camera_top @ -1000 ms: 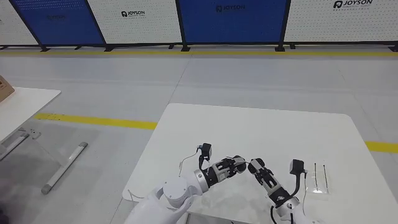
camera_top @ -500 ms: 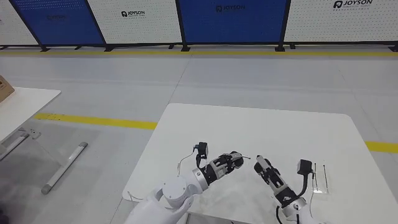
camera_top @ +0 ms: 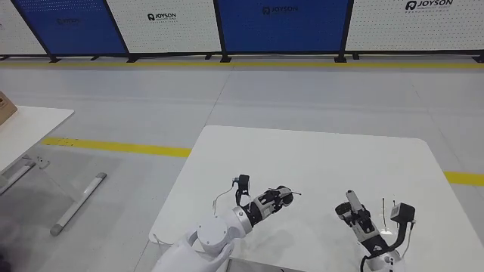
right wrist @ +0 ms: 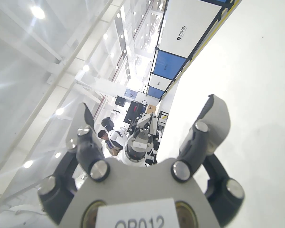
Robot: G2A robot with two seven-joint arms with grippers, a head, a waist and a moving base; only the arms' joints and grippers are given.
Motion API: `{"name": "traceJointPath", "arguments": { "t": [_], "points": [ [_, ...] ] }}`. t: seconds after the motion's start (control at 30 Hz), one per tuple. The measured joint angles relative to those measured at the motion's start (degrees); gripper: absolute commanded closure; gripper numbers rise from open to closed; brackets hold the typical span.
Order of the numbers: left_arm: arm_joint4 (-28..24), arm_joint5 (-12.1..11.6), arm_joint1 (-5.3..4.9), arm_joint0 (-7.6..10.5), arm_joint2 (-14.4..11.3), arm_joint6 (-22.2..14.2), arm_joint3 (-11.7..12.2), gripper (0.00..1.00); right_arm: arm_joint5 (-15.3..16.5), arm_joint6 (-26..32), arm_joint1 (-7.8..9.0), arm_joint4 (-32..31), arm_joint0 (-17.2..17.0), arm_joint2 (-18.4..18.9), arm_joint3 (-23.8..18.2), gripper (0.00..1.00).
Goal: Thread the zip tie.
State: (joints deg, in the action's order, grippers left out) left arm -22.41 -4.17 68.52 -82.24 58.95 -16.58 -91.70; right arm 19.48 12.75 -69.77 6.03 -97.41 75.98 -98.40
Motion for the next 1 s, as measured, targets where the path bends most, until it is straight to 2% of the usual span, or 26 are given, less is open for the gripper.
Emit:
{"name": "traceJointPath", "arguments": {
  "t": [0.2, 0.3, 0.4, 0.5, 0.63, 0.9, 1.0],
  "points": [
    [0.0, 0.0, 0.00, 0.00, 0.0, 0.0, 0.0, 1.00, -0.4, 0.0, 0.04, -0.7, 0.2, 0.2, 0.1, 0.00],
    [0.0, 0.0, 0.00, 0.00, 0.0, 0.0, 0.0, 1.00, -0.6, 2.5, 0.52, -2.3, 0.8, 2.5, 0.6, 0.00],
    [1.1, 0.3, 0.08, 0.12, -0.2, 1.8, -0.4, 1.00, 0.0, 8.5, 1.50, -3.0, 0.4, 7.0, 0.4, 0.00],
    [3.1, 0.8, 0.12, 0.14, -0.4, 3.7, -1.1, 1.00, 0.0, 16.2, 2.53, -0.2, -0.3, 12.3, -0.5, 0.00],
    [8.0, 4.8, 0.04, 0.54, -1.6, 4.4, -1.7, 1.00, 0.0, 24.2, 3.33, 4.2, -0.3, 16.9, -0.1, 0.00],
    [8.1, 5.2, 0.08, 0.55, -1.7, 4.7, -1.8, 1.00, 0.0, 24.2, 3.31, 4.1, -0.3, 16.9, 0.0, 0.00],
    [9.2, 5.1, 0.11, 0.55, -1.7, 6.1, -2.3, 1.00, 0.0, 24.2, 3.31, 4.1, -0.3, 16.9, 0.0, 0.00]
  ]
}}
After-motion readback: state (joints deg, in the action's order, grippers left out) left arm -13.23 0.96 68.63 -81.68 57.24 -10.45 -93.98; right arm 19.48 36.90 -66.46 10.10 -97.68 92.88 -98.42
